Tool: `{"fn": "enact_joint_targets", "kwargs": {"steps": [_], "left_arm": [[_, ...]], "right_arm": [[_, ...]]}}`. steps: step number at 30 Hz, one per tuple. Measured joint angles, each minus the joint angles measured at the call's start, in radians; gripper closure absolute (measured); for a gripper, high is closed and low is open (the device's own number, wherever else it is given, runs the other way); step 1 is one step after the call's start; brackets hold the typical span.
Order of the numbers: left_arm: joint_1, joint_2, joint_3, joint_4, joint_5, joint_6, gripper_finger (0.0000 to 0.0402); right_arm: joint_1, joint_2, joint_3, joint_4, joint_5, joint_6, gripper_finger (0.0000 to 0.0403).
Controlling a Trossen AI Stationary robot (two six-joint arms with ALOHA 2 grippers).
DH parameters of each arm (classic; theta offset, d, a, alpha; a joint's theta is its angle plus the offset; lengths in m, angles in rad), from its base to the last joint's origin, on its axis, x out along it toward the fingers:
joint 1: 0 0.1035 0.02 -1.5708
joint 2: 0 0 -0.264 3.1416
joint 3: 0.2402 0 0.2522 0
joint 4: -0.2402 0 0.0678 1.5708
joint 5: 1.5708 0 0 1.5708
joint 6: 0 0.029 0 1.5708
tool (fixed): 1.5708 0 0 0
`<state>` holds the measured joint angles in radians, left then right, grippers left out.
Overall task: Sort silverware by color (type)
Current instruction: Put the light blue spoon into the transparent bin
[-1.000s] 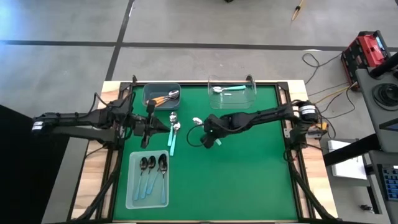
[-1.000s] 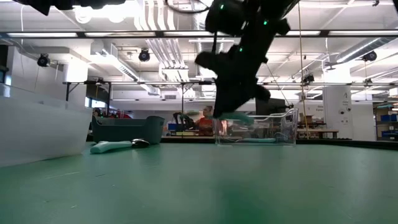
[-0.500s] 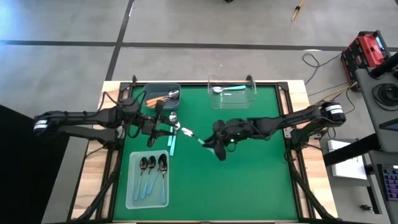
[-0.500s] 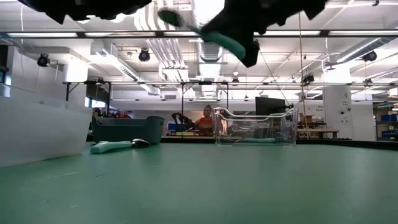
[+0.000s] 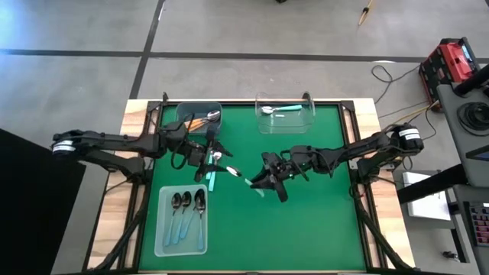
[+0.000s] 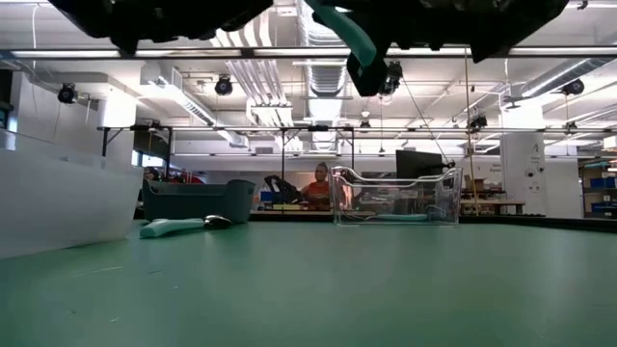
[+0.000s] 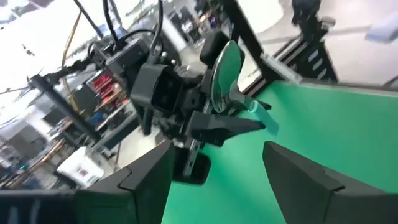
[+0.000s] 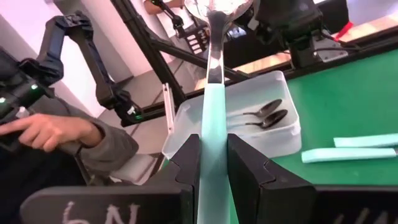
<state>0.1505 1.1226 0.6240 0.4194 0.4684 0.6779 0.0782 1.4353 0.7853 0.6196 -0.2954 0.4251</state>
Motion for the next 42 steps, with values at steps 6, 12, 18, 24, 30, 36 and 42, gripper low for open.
{"fn": "enact_joint_targets", "kwargs": {"steps": [6,12,18,24,30,36,42], "left_arm": [[-0.001,0.101,0.054,0.075,0.184,-0.061,0.0171],[-0.001,0.168,0.123,0.077,0.207,-0.144,0.0171],[-0.006,0.218,0.167,0.093,0.311,-0.194,0.0180],[-0.012,0.224,0.167,0.135,0.313,-0.206,0.0232],[-0.013,0.222,0.167,0.165,0.311,-0.234,0.0315],[-0.012,0.220,0.166,0.164,0.289,-0.238,0.0392],[-0.010,0.203,0.165,0.149,0.204,-0.270,0.0398]], "right_arm": [[0.000,0.002,0.017,-0.007,-0.004,-0.008,0.0359],[0.000,0.003,0.020,-0.016,-0.003,-0.007,0.0359],[0.000,0.003,0.020,-0.017,-0.002,-0.007,0.0359],[0.000,0.003,0.020,-0.017,-0.001,-0.007,0.0359],[-0.002,0.003,0.020,-0.017,0.000,-0.006,0.0359],[-0.001,0.003,0.020,-0.017,0.021,-0.005,0.0354],[-0.007,0.000,0.022,-0.029,0.085,0.007,0.0283]]}}
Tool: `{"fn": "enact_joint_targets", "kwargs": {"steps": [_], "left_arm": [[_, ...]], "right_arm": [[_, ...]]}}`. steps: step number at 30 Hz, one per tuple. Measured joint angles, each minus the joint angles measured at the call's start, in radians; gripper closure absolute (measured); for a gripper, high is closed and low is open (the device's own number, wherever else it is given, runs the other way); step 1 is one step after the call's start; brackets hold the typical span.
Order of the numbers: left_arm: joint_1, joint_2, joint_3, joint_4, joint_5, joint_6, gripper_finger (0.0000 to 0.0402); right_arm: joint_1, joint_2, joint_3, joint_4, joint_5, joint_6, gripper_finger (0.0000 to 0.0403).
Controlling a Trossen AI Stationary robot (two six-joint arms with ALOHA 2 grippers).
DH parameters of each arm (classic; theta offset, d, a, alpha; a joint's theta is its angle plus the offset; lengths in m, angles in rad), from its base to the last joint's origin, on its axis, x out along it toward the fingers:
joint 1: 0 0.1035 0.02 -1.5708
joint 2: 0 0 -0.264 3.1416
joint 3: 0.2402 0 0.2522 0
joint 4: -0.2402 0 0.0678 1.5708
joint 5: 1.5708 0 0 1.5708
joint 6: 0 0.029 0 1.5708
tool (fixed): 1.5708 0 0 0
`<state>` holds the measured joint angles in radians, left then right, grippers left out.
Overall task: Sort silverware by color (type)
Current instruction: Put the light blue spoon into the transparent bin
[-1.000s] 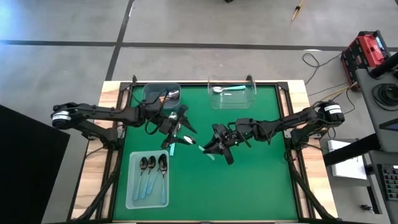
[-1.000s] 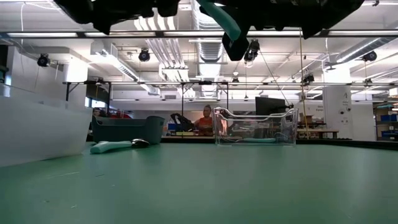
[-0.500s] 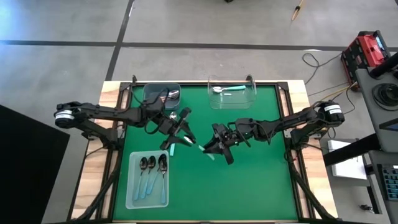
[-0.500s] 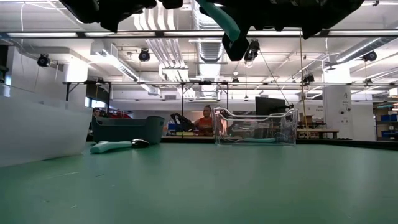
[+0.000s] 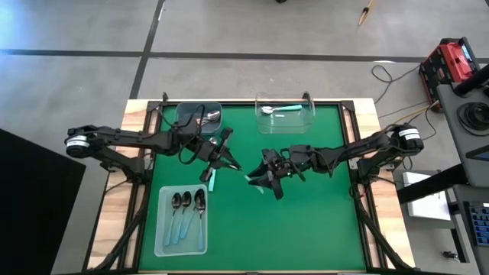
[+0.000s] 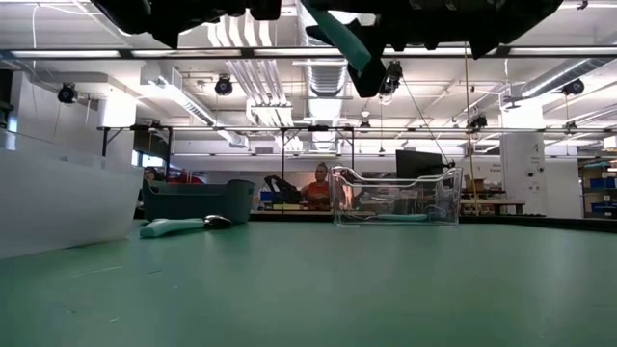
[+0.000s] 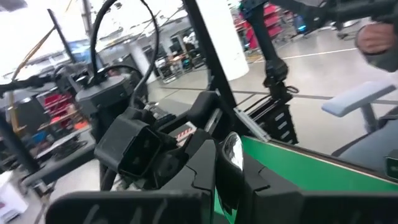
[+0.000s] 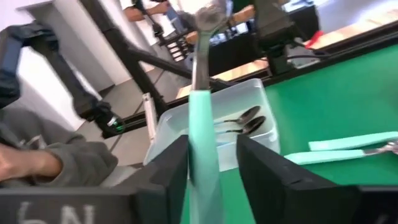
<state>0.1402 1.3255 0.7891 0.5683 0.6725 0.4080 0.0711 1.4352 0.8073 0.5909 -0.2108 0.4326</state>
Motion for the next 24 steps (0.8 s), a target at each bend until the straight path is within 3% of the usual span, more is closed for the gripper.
{"fn": "enact_joint_targets", "kwargs": {"steps": [5,10,17,24], "left_arm": [[0.000,-0.032,0.000,-0.065,-0.088,-0.001,0.0399],[0.001,-0.054,0.000,-0.164,-0.290,-0.007,0.0400],[0.000,-0.063,-0.008,-0.262,-0.591,-0.071,0.0400],[-0.004,-0.065,-0.035,-0.274,-0.766,-0.204,0.0401]], "right_arm": [[-0.017,-0.017,0.006,-0.019,0.012,0.006,0.0230],[-0.042,-0.061,0.008,-0.141,0.105,-0.015,0.0194],[-0.041,-0.099,0.126,-0.504,0.376,-0.211,0.0188],[-0.041,-0.071,0.259,-0.681,0.459,-0.367,0.0188]]}}
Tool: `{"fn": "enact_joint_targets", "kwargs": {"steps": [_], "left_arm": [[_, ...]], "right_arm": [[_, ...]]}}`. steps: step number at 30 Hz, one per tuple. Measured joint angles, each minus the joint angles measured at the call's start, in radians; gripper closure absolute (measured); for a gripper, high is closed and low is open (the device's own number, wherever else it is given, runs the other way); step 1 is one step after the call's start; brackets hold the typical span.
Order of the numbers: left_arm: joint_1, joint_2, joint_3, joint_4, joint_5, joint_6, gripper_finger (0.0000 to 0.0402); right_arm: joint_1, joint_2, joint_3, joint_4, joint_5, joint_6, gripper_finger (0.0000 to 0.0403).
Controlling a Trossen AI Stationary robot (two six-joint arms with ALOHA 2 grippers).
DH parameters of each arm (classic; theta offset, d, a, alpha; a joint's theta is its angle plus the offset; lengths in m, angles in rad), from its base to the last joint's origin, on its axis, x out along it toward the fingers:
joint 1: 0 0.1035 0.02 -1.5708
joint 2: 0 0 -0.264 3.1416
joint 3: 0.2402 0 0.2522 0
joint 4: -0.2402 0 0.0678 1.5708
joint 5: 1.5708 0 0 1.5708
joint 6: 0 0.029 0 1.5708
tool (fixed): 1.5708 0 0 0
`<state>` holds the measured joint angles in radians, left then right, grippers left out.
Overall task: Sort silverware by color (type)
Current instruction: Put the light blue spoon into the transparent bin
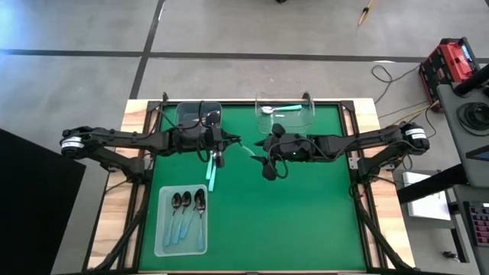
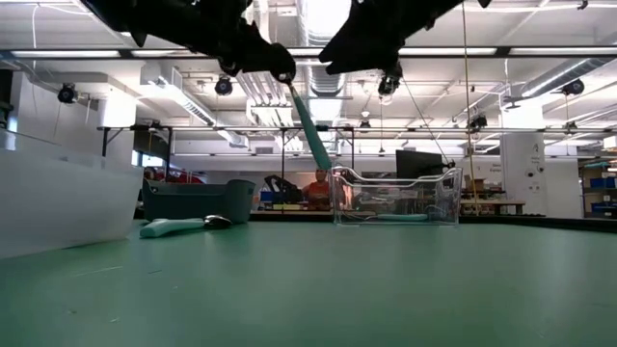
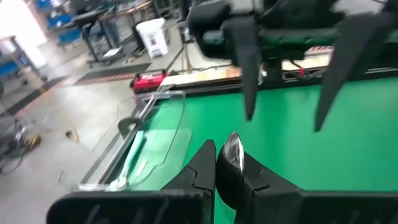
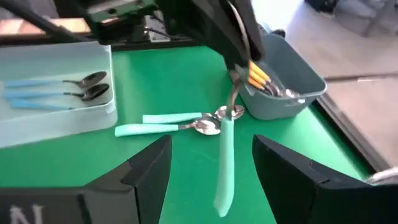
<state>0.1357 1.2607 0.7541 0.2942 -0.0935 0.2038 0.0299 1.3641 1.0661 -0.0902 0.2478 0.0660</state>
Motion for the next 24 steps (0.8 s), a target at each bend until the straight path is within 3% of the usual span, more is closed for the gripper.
{"fn": "enact_joint_targets", "kwargs": {"steps": [5,12,24], "left_arm": [[-0.013,0.000,-0.011,0.002,-0.088,-0.067,0.0401],[-0.024,0.000,-0.011,0.045,-0.287,-0.156,0.0401],[-0.024,-0.001,-0.011,0.080,-0.349,-0.225,0.0401]], "right_arm": [[0.000,0.005,0.017,-0.005,0.000,-0.089,0.0188],[-0.010,0.006,0.006,-0.002,0.016,-0.113,0.0188],[-0.052,0.048,0.002,0.043,0.044,-0.137,0.0188]]}}
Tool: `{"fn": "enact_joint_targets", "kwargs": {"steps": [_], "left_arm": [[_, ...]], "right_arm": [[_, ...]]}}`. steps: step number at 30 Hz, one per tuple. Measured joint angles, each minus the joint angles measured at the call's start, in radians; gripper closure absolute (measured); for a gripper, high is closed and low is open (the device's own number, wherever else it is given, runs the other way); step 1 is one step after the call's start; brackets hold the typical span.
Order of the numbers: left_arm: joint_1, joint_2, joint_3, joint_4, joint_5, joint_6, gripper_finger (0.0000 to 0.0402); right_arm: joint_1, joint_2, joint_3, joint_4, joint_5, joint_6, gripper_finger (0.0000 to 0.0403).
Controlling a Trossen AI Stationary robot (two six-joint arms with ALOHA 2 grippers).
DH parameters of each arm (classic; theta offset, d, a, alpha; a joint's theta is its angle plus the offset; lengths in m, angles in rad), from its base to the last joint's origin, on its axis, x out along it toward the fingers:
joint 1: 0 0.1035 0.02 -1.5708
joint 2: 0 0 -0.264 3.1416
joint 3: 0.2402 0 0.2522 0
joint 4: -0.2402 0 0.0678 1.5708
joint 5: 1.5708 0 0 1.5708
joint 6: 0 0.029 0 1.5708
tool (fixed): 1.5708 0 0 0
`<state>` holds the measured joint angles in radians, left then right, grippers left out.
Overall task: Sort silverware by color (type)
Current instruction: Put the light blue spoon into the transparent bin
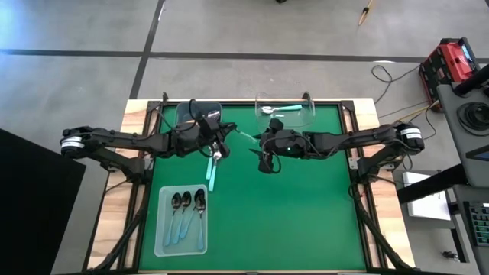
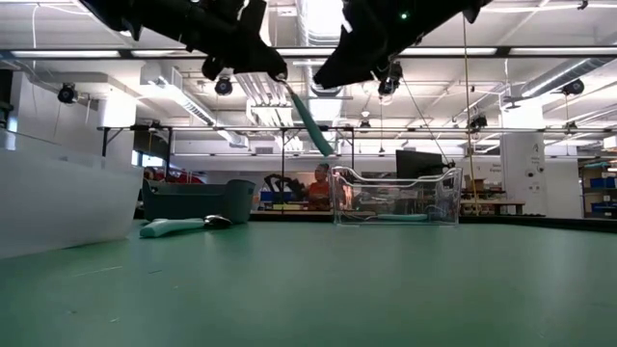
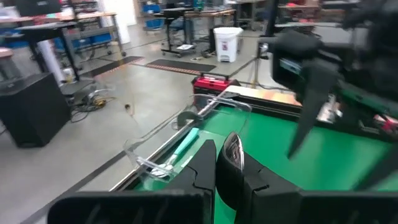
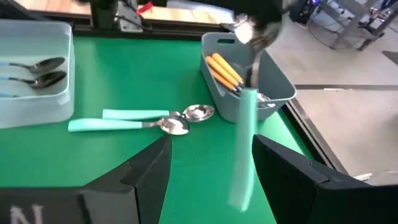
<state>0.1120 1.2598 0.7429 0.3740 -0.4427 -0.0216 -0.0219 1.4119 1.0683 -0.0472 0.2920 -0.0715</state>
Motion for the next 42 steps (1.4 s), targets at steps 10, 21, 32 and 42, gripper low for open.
{"fn": "enact_joint_targets", "kwargs": {"steps": [10,21,32,42], "left_arm": [[-0.001,0.000,0.000,0.012,-0.144,-0.082,0.0401],[-0.007,0.001,0.000,0.026,-0.143,-0.153,0.0401],[-0.020,0.002,0.000,0.046,-0.143,-0.161,0.0401],[-0.020,0.002,0.001,0.049,-0.141,-0.161,0.0400]], "right_arm": [[0.001,0.116,0.005,0.195,0.140,-0.058,0.0188],[-0.012,0.192,0.006,0.383,0.284,-0.170,0.0190],[-0.022,0.260,0.006,0.521,0.338,-0.229,0.0262],[-0.023,0.260,0.006,0.517,0.337,-0.254,0.0365]]}}
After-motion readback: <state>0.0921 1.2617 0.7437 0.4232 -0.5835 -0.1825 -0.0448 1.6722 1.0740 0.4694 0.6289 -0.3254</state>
